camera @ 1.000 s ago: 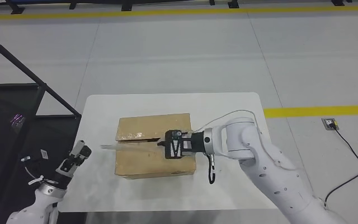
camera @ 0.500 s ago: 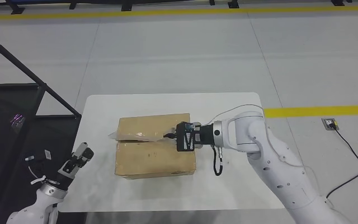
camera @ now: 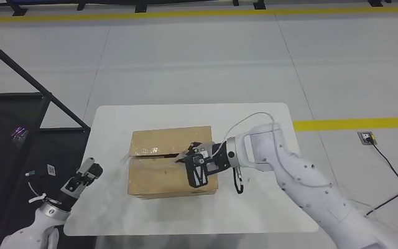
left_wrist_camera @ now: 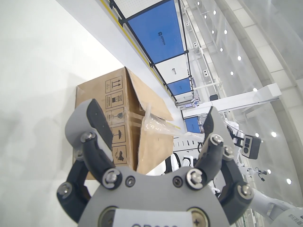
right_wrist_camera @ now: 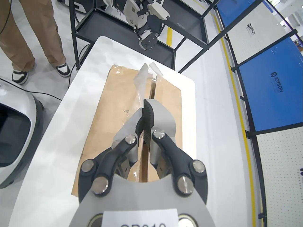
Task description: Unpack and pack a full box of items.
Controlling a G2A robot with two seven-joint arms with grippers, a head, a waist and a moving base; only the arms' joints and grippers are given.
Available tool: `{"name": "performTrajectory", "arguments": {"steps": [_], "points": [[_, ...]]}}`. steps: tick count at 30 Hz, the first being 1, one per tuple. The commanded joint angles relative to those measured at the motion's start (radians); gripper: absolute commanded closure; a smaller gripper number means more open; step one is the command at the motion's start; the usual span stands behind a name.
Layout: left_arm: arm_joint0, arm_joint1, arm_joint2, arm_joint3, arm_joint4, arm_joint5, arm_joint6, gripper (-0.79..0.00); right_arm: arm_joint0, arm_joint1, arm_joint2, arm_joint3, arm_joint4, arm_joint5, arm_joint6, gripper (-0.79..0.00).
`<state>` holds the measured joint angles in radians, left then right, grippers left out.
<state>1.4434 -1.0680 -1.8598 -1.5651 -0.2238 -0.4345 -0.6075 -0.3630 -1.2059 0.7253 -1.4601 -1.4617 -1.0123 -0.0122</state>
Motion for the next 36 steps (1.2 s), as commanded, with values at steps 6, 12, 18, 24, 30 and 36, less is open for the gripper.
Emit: {"name": "performTrajectory", "arguments": {"steps": [6,12,18,24,30,36], "points": [[0.003,0.001,0.016,-0.020,0.072,-0.014,0.020,-0.785,0.111,0.013,-0.061,0.072,-0.164,0.000,-0.265,0.000],[-0.023,0.006,0.051,-0.023,0.170,-0.035,-0.005,-0.785,0.144,0.010,-0.072,0.095,-0.240,0.009,-0.362,0.000],[-0.076,0.002,0.110,-0.006,0.324,0.022,0.099,-0.785,0.170,0.003,-0.088,0.120,-0.276,0.004,-0.412,0.000],[-0.085,-0.001,0.157,-0.016,0.402,0.036,0.132,-0.708,0.177,0.003,-0.094,0.127,-0.311,0.023,-0.471,0.000],[-0.070,0.001,0.152,-0.013,0.385,0.005,0.123,-0.385,0.175,0.011,-0.094,0.118,-0.367,0.053,-0.551,0.000],[-0.061,0.007,0.142,-0.010,0.370,-0.046,0.077,-0.376,0.180,0.017,-0.099,0.114,-0.420,0.075,-0.621,0.000]]}}
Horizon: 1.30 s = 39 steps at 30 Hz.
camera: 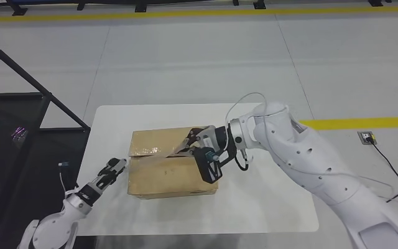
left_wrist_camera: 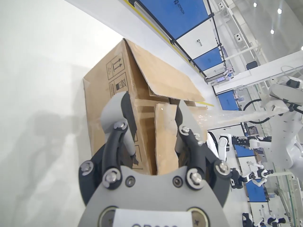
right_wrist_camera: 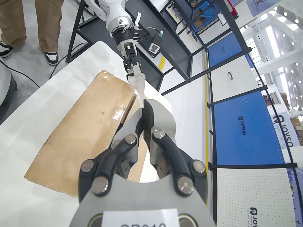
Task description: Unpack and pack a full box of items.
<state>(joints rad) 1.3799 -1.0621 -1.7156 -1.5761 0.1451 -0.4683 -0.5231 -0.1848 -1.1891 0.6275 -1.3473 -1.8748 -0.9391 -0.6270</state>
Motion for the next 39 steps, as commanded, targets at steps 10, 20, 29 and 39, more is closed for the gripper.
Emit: {"name": "performTrajectory", "arguments": {"steps": [10,20,29,39], "points": [[0.027,0.013,-0.027,0.021,-0.115,-0.070,-0.124,-0.422,0.025,-0.005,-0.011,-0.001,-0.025,0.005,-0.016,0.000],[0.033,0.034,-0.106,0.100,-0.447,-0.094,-0.348,-0.428,0.063,-0.014,-0.006,-0.079,-0.021,-0.019,0.059,0.000],[0.042,0.051,-0.170,0.181,-0.553,-0.145,-0.475,-0.619,0.064,-0.015,-0.005,-0.083,-0.015,-0.022,0.068,0.000],[0.025,0.062,-0.161,0.172,-0.617,-0.142,-0.558,-0.391,0.065,-0.015,-0.038,-0.129,-0.129,0.082,-0.007,0.000]]}}
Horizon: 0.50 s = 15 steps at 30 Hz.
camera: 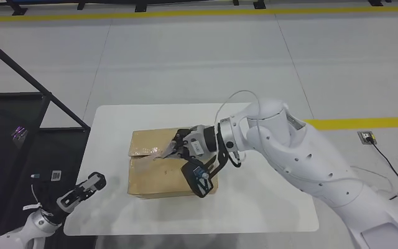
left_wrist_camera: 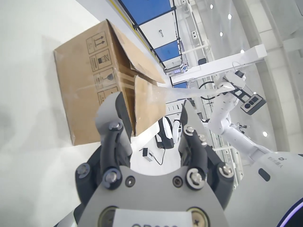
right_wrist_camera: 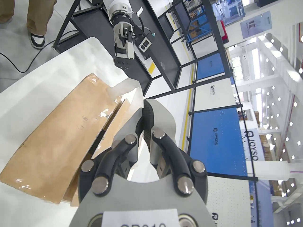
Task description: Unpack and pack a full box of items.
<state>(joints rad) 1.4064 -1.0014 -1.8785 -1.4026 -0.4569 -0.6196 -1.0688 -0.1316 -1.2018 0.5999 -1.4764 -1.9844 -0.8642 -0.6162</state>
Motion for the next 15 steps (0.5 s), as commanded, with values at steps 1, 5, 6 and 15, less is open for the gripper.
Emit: {"name": "performTrajectory", "arguments": {"steps": [1,5,6,15], "points": [[-0.004,0.002,0.003,-0.003,-0.029,0.018,-0.021,-0.391,0.025,-0.006,-0.023,0.006,-0.039,0.011,-0.033,0.000],[-0.012,0.005,0.009,-0.002,-0.069,0.038,-0.045,-0.403,0.086,-0.030,-0.068,0.050,-0.084,0.060,-0.097,0.000],[-0.013,0.005,0.012,-0.002,-0.080,0.042,-0.047,-0.409,0.101,-0.038,-0.079,0.065,-0.089,0.073,-0.113,0.000],[0.007,0.006,0.034,-0.038,-0.088,0.019,-0.052,-0.403,0.246,-0.127,-0.175,0.180,-0.095,0.131,-0.189,0.000]]}}
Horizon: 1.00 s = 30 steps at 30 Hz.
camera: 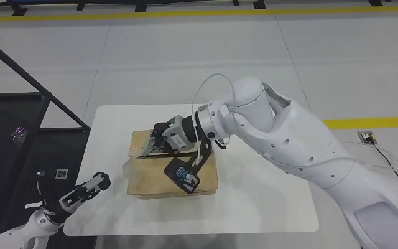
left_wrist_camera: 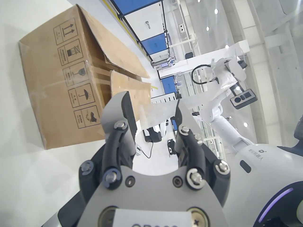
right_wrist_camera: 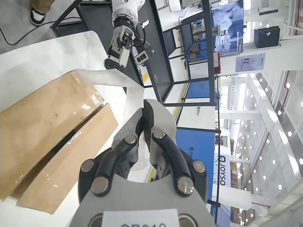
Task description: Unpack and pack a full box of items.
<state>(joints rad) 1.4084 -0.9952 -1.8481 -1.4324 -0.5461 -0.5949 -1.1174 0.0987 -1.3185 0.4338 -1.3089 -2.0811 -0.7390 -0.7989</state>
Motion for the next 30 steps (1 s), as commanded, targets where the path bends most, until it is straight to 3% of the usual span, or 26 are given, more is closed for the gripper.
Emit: {"name": "performTrajectory", "arguments": {"steps": [1,12,21,27,30], "points": [[0.009,0.000,0.004,-0.014,0.003,-0.012,-0.004,-0.400,0.028,-0.020,-0.017,0.025,0.004,0.010,-0.014,0.000],[0.002,0.001,0.049,-0.054,0.031,0.019,0.027,-0.385,0.118,-0.103,-0.068,0.115,0.016,0.076,-0.058,0.000],[0.009,0.000,0.083,-0.089,0.050,0.021,0.051,-0.339,0.149,-0.146,-0.087,0.153,0.018,0.089,-0.060,0.000],[0.011,0.003,0.086,-0.089,0.058,0.021,0.062,-0.108,0.145,-0.151,-0.079,0.168,0.013,0.097,-0.054,0.000],[0.012,0.004,0.081,-0.085,0.060,0.021,0.066,-0.037,0.133,-0.144,-0.069,0.163,0.006,0.100,-0.053,0.000]]}}
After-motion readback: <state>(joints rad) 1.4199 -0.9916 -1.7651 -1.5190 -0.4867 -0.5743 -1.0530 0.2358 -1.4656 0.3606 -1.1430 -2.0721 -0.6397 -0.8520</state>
